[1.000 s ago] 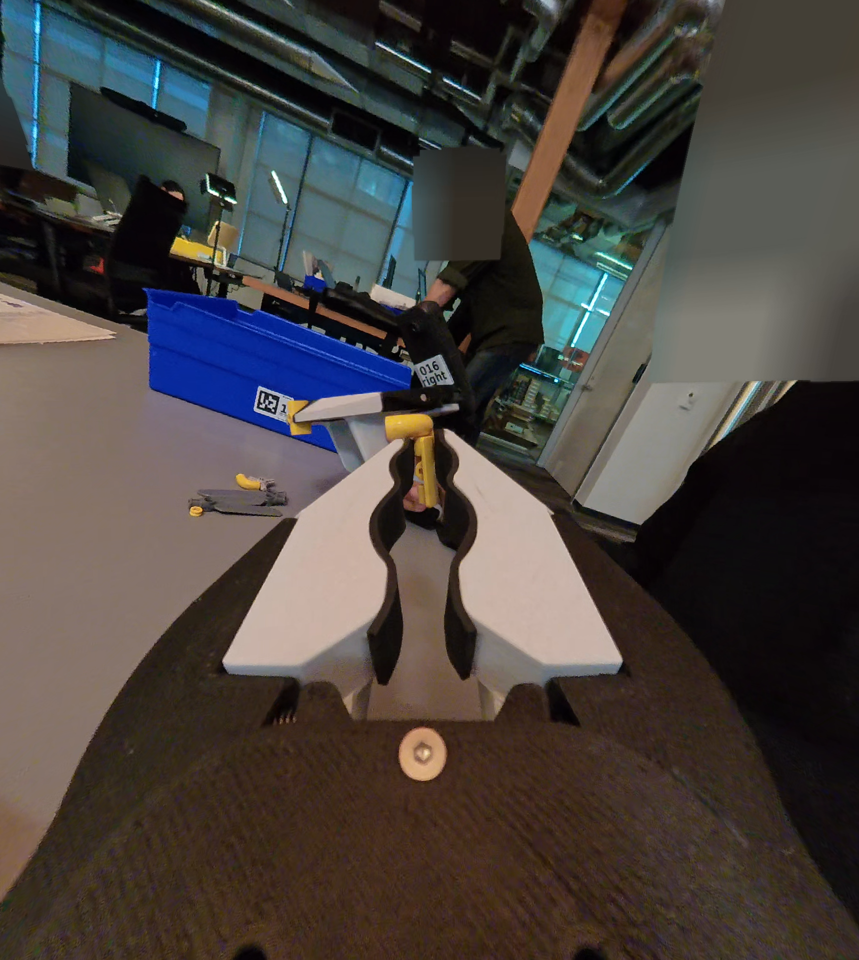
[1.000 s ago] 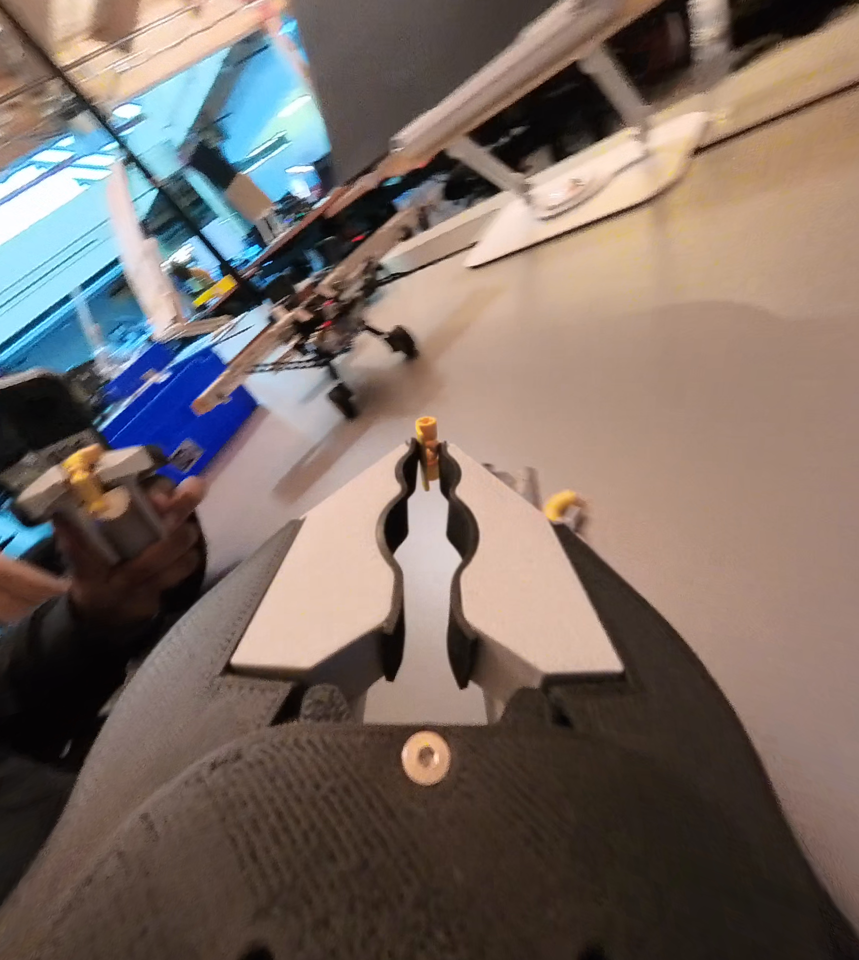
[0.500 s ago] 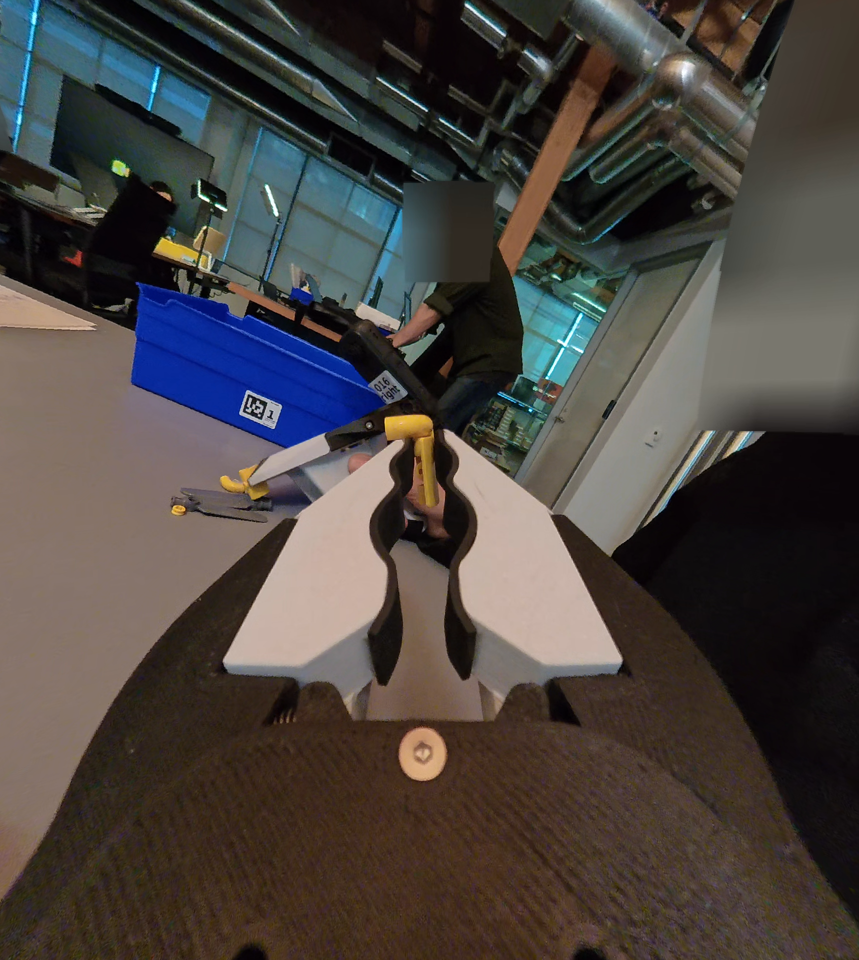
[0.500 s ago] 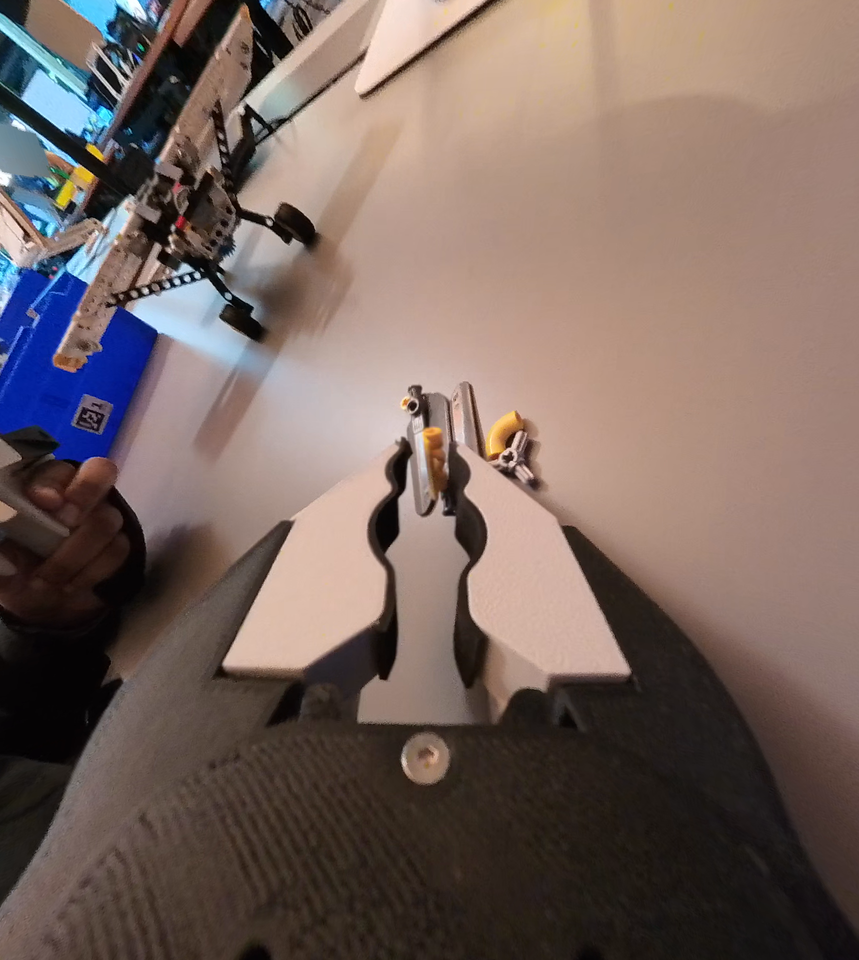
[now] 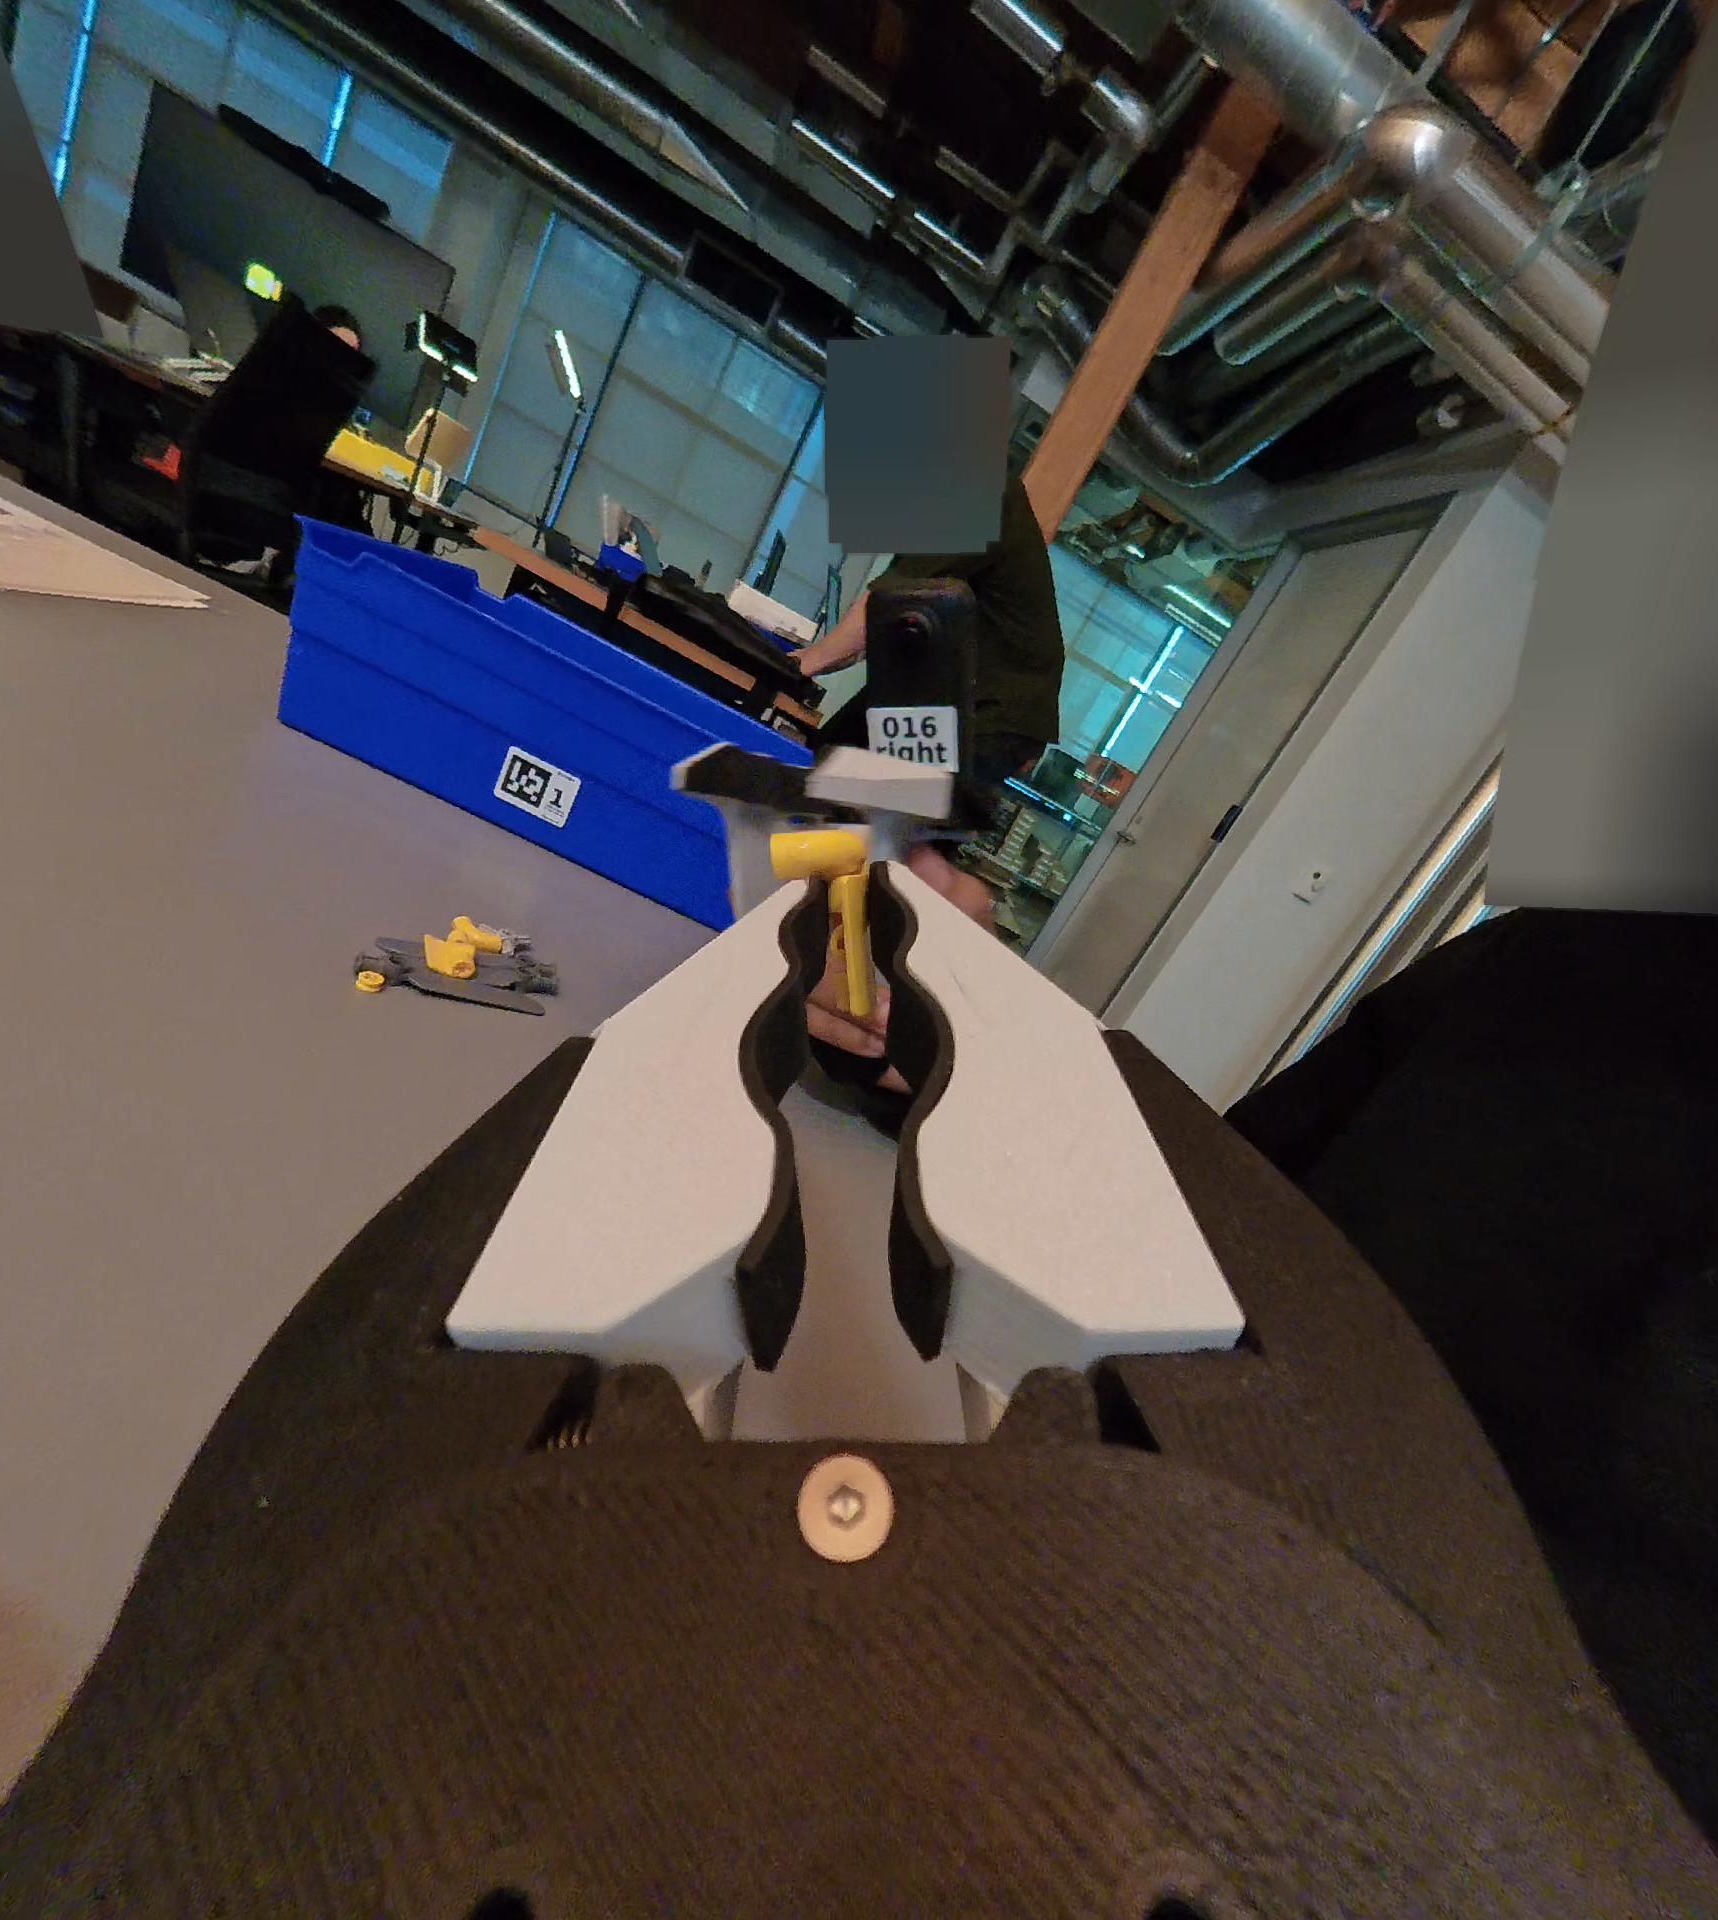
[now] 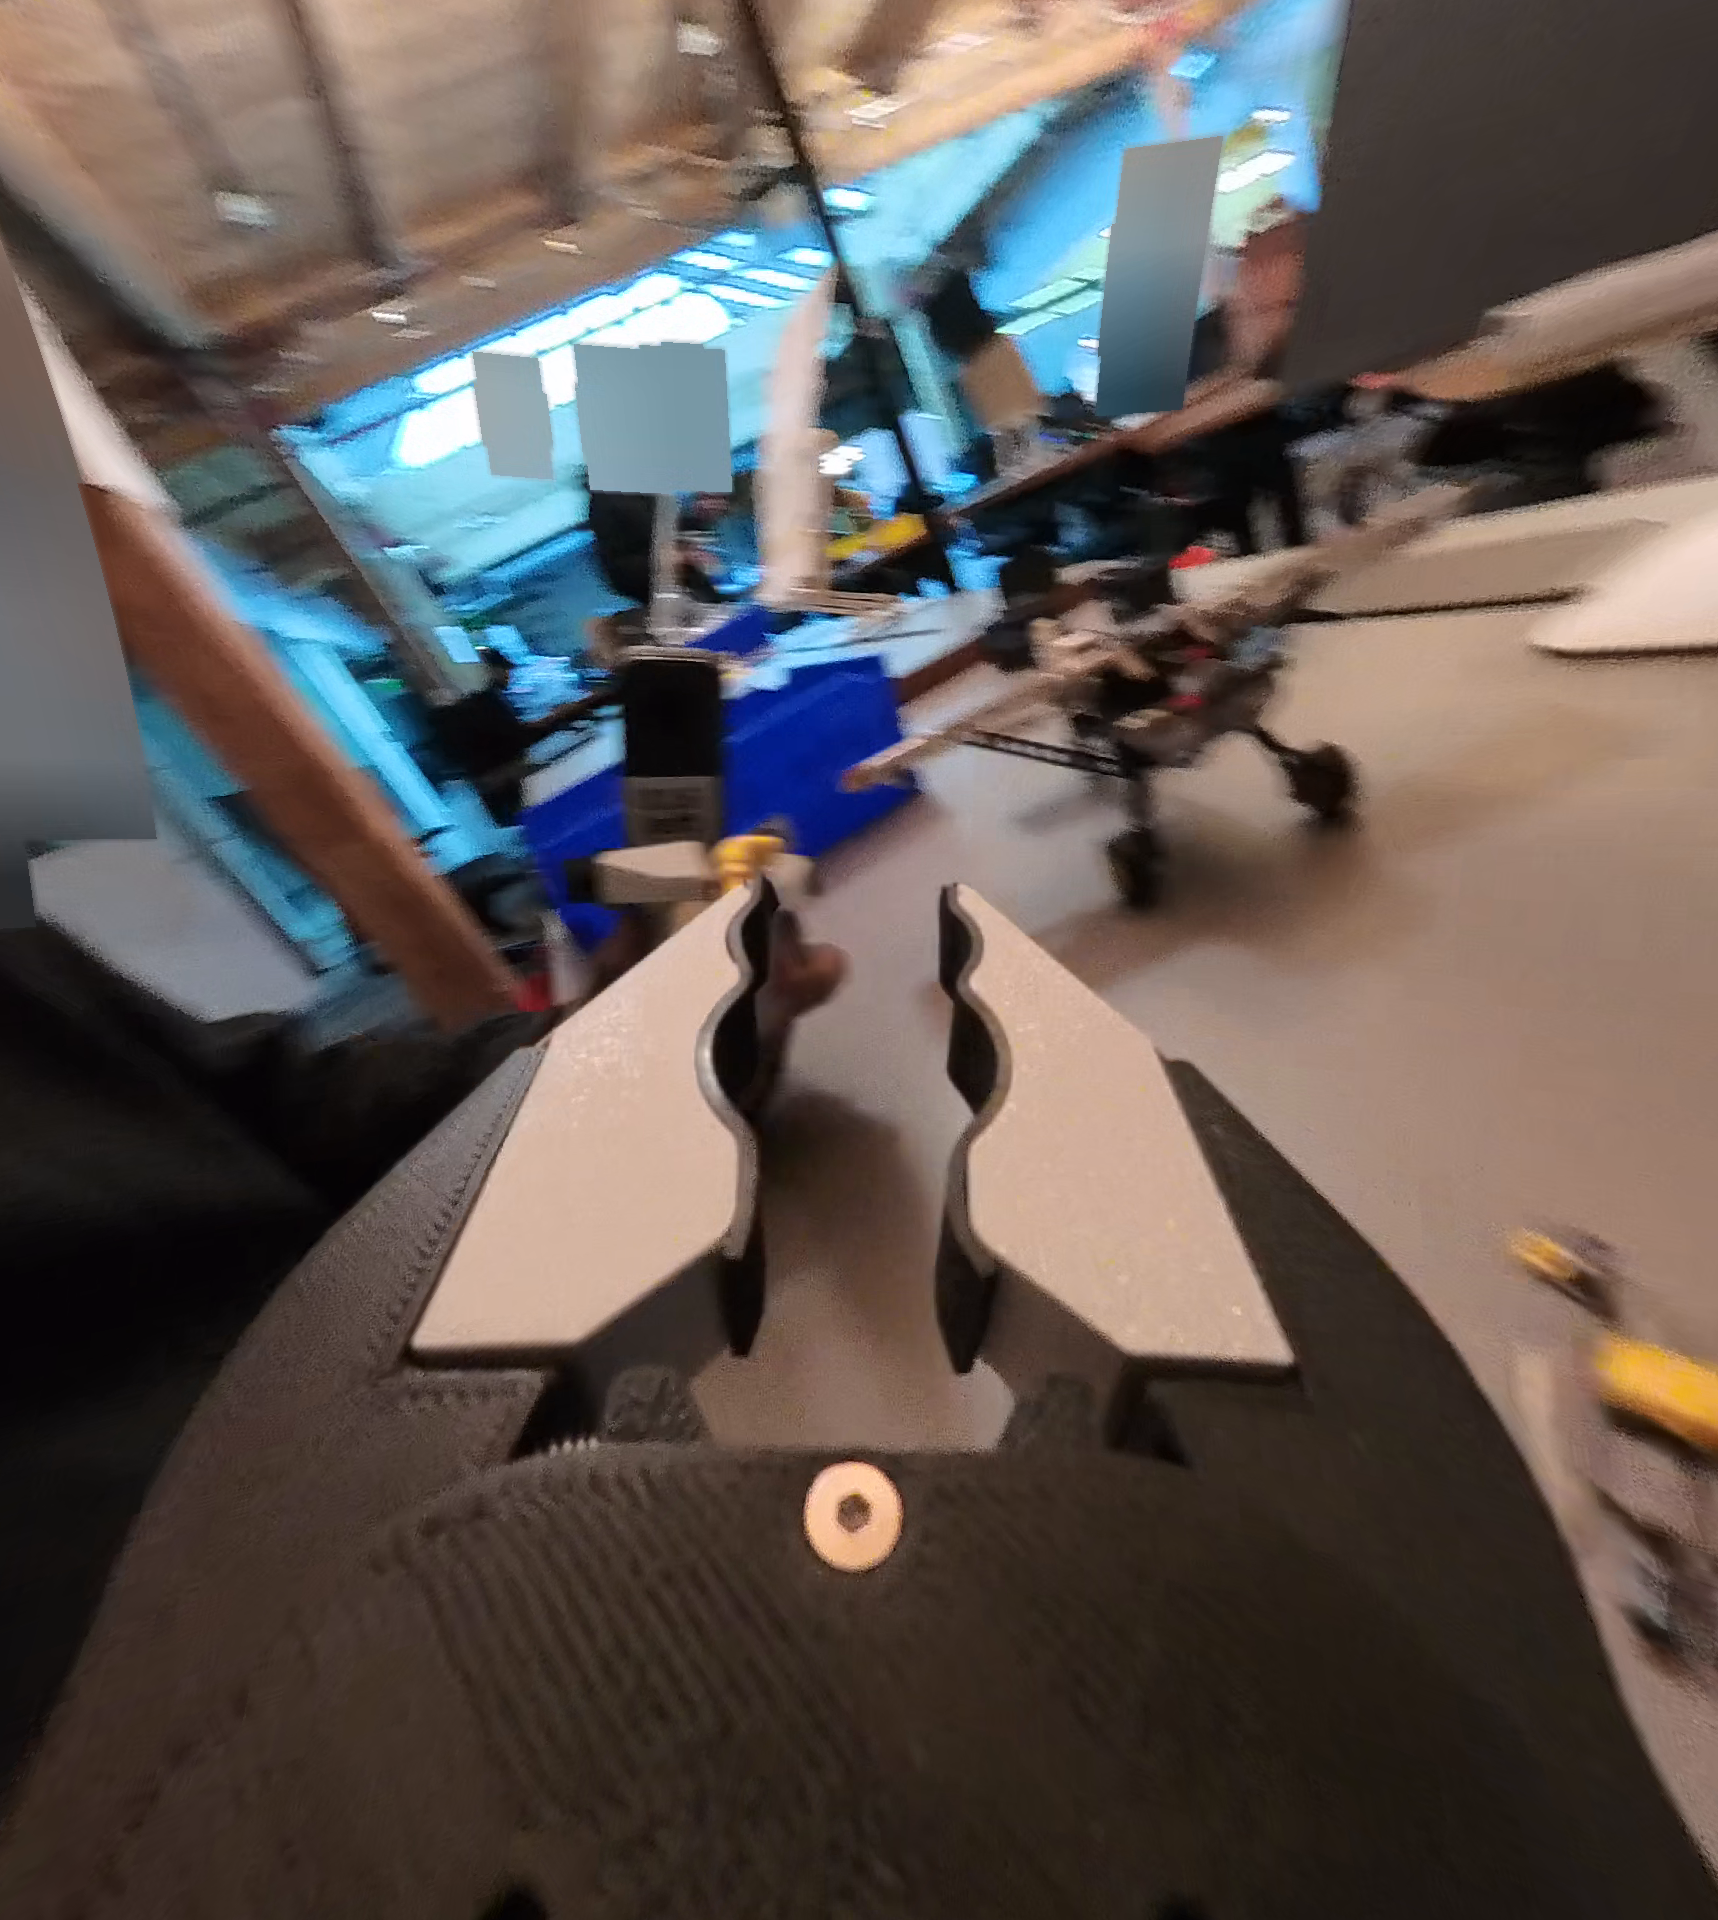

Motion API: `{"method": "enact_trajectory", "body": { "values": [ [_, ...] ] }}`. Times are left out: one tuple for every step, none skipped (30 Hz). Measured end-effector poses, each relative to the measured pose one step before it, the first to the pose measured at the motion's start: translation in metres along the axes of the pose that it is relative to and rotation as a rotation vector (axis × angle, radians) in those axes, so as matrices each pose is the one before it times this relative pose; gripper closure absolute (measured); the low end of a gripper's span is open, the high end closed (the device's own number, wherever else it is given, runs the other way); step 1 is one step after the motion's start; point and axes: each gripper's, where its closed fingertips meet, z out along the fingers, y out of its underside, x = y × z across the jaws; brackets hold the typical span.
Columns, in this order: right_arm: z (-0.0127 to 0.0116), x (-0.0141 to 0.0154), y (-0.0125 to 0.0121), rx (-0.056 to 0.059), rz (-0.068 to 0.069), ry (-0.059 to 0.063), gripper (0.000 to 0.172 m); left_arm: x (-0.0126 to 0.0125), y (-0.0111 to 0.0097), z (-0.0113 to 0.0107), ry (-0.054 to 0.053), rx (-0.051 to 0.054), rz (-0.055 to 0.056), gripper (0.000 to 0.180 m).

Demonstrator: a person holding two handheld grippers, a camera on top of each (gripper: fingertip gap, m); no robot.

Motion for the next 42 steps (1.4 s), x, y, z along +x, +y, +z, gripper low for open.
{"method": "enact_trajectory", "body": {
  "values": [
    [0.00590, -0.01357, 0.00123, 0.0066, -0.0119, -0.0693, 0.142, -0.00083, 0.00047, -0.00007, -0.0040, -0.0020, -0.0039, 0.176],
    [0.00521, -0.00910, 0.00209, 0.0031, -0.0159, -0.0451, 0.143, -0.00040, 0.00038, -0.00001, -0.0001, -0.0014, -0.0053, 0.176],
    [0.00434, -0.00513, 0.00326, -0.0026, -0.0187, -0.0235, 0.145, -0.00009, 0.00045, 0.00016, 0.0022, -0.0019, -0.0062, 0.176],
    [0.00352, -0.00200, 0.00414, -0.0087, -0.0157, -0.0087, 0.146, 0.00010, 0.00077, 0.00023, 0.0029, -0.0034, -0.0062, 0.176],
    [0.00293, -0.00030, 0.00406, -0.0107, -0.0046, -0.0015, 0.148, 0.00015, 0.00101, 0.00052, 0.0032, -0.0051, -0.0054, 0.176],
    [0.00241, -0.00055, 0.00307, -0.0071, 0.0067, -0.0066, 0.150, 0.00044, 0.00126, 0.00070, 0.0046, -0.0065, -0.0047, 0.176],
    [0.00193, -0.00075, 0.00150, 0.0009, 0.0153, -0.0118, 0.151, 0.00060, 0.00150, 0.00090, 0.0046, -0.0077, -0.0039, 0.176],
    [0.00150, -0.00010, 0.00086, 0.0039, 0.0203, -0.0090, 0.153, 0.00062, 0.00159, 0.00095, 0.0057, -0.0086, -0.0035, 0.176],
    [0.00109, 0.00019, 0.00091, 0.0023, 0.0197, -0.0090, 0.155, 0.00060, 0.00181, 0.00106, 0.0051, -0.0095, -0.0031, 0.176],
    [0.00089, -0.00080, 0.00105, 0.0006, 0.0148, -0.0140, 0.158, 0.00062, 0.00163, 0.00092, 0.0046, -0.0090, -0.0028, 0.176],
    [0.00061, -0.00076, 0.00129, -0.0013, 0.0112, -0.0120, 0.160, 0.00071, 0.00123, 0.00080, 0.0051, -0.0064, -0.0018, 0.176],
    [0.00018, -0.00083, 0.00088, -0.0004, 0.0092, -0.0115, 0.165, 0.00023, 0.00121, 0.00062, 0.0022, -0.0060, -0.0016, 0.176],
    [-0.00022, -0.00045, 0.00016, 0.0019, 0.0092, -0.0065, 0.167, -0.00075, 0.00030, -0.00001, -0.0024, -0.0010, -0.0020, 0.176],
    [-0.00054, -0.00014, 0.00021, -0.0001, 0.0059, -0.0038, 0.167, 0.00066, -0.00031, 0.00005, 0.0072, 0.0023, -0.0052, 0.176],
    [-0.00054, 0.00073, 0.00025, -0.0021, 0.0031, 0.0020, 0.167, -0.00037, 0.00026, 0.00031, 0.0012, -0.0007, -0.0046, 0.175],
    [-0.00085, 0.00146, -0.00086, 0.0048, 0.0012, 0.0093, 0.168, -0.00194, -0.00012, 0.00002, -0.0102, 0.0001, -0.0033, 0.174],
    [-0.00178, 0.00155, -0.00335, 0.0223, 0.0027, 0.0106, 0.168, -0.00351, -0.00085, -0.00072, -0.0232, 0.0041, 0.0025, 0.169],
    [-0.00253, 0.00058, -0.00545, 0.0366, 0.0104, 0.0017, 0.168, -0.00280, -0.00191, -0.00134, -0.0204, 0.0113, 0.0055, 0.164],
    [-0.00296, -0.00004, -0.00589, 0.0394, 0.0210, -0.0077, 0.168, -0.00076, -0.00201, -0.00119, -0.0055, 0.0139, 0.0014, 0.162],
    [-0.00266, 0.00009, -0.00502, 0.0348, 0.0280, -0.0121, 0.168, 0.00068, -0.00026, -0.00012, 0.0072, 0.0056, -0.0078, 0.161],
    [-0.00187, 0.00048, -0.00300, 0.0237, 0.0283, -0.0102, 0.168, 0.00078, 0.00242, 0.00136, 0.0128, -0.0099, -0.0188, 0.158],
    [-0.00078, 0.00052, -0.00115, 0.0130, 0.0201, -0.0068, 0.168, 0.00090, 0.00450, 0.00267, 0.0169, -0.0234, -0.0264, 0.153],
    [0.00023, 0.00031, -0.00007, 0.0079, 0.0095, -0.0036, 0.168, 0.00171, 0.00491, 0.00318, 0.0210, -0.0288, -0.0261, 0.148],
    [0.00119, -0.00021, 0.00093, 0.0022, 0.0023, -0.0009, 0.168, 0.00285, 0.00286, 0.00245, 0.0248, -0.0193, -0.0166, 0.146],
    [0.00189, -0.00055, 0.00152, -0.0022, -0.0025, 0.0006, 0.168, 0.00193, 0.00033, 0.00083, 0.0152, -0.0015, -0.0064, 0.147],
    [0.00215, -0.00082, 0.00186, -0.0046, -0.0047, -0.0001, 0.168, 0.00129, -0.00240, -0.00108, 0.0076, 0.0137, 0.0018, 0.154],
    [0.00209, -0.00080, 0.00192, -0.0065, -0.0041, -0.0005, 0.168, 0.00129, -0.00426, -0.00277, 0.0070, 0.0257, 0.0056, 0.166],
    [0.00151, 0.00005, 0.00171, -0.0061, -0.0022, 0.0022, 0.168, 0.00108, -0.00601, -0.00381, 0.0074, 0.0363, 0.0022, 0.176],
    [0.00150, 0.00018, 0.00233, -0.0102, -0.0006, 0.0006, 0.168, 0.00017, -0.00618, -0.00380, 0.0061, 0.0376, -0.0091, 0.176],
    [0.00148, 0.00008, 0.00262, -0.0111, 0.0008, -0.0017, 0.168, -0.00030, -0.00409, -0.00264, 0.0085, 0.0241, -0.0177, 0.177],
    [0.00157, -0.00044, 0.00217, -0.0095, 0.0020, -0.0041, 0.168, -0.00024, -0.00315, -0.00182, 0.0106, 0.0186, -0.0221, 0.177],
    [0.00139, -0.00072, 0.00186, -0.0085, 0.0019, -0.0042, 0.168, 0.00012, -0.00246, -0.00127, 0.0091, 0.0162, -0.0152, 0.177],
    [0.00140, -0.00075, 0.00180, -0.0092, 0.0000, -0.0031, 0.167, 0.00014, -0.00156, -0.00080, 0.0053, 0.0110, -0.0072, 0.177],
    [0.00104, -0.00015, 0.00186, -0.0101, -0.0003, 0.0001, 0.167, 0.00024, -0.00104, -0.00058, 0.0015, 0.0054, 0.0008, 0.177],
    [0.00078, 0.00048, 0.00161, -0.0097, 0.0026, 0.0025, 0.168, -0.00027, -0.00076, -0.00060, -0.0044, 0.0040, 0.0065, 0.177],
    [0.00033, 0.00034, 0.00102, -0.0056, 0.0053, -0.0003, 0.168, -0.00042, -0.00050, -0.00036, -0.0068, 0.0028, 0.0072, 0.177],
    [-0.00024, 0.00008, -0.00024, 0.0017, 0.0057, -0.0036, 0.168, -0.00013, -0.00019, -0.00007, -0.0022, 0.0006, 0.0039, 0.177],
    [-0.00090, -0.00007, -0.00121, 0.0081, 0.0039, -0.0027, 0.168, 0.00025, 0.00027, 0.00042, 0.0018, -0.0001, -0.0018, 0.177],
    [-0.00118, 0.00060, -0.00176, 0.0107, 0.0030, 0.0028, 0.168, 0.00013, 0.00070, 0.00076, 0.0035, -0.0024, -0.0061, 0.176],
    [-0.00125, 0.00070, -0.00226, 0.0143, 0.0024, 0.0045, 0.168, 0.00055, 0.00050, 0.00070, 0.0075, -0.0011, -0.0079, 0.172],
    [-0.00125, -0.00005, -0.00248, 0.0162, 0.0039, -0.0015, 0.168, -0.00004, 0.00055, 0.00065, 0.0031, -0.0020, -0.0095, 0.166],
    [-0.00079, -0.00066, -0.00175, 0.0113, 0.0068, -0.0065, 0.168, -0.00064, 0.00070, 0.00046, -0.0008, -0.0034, -0.0085, 0.161]
  ]
}}
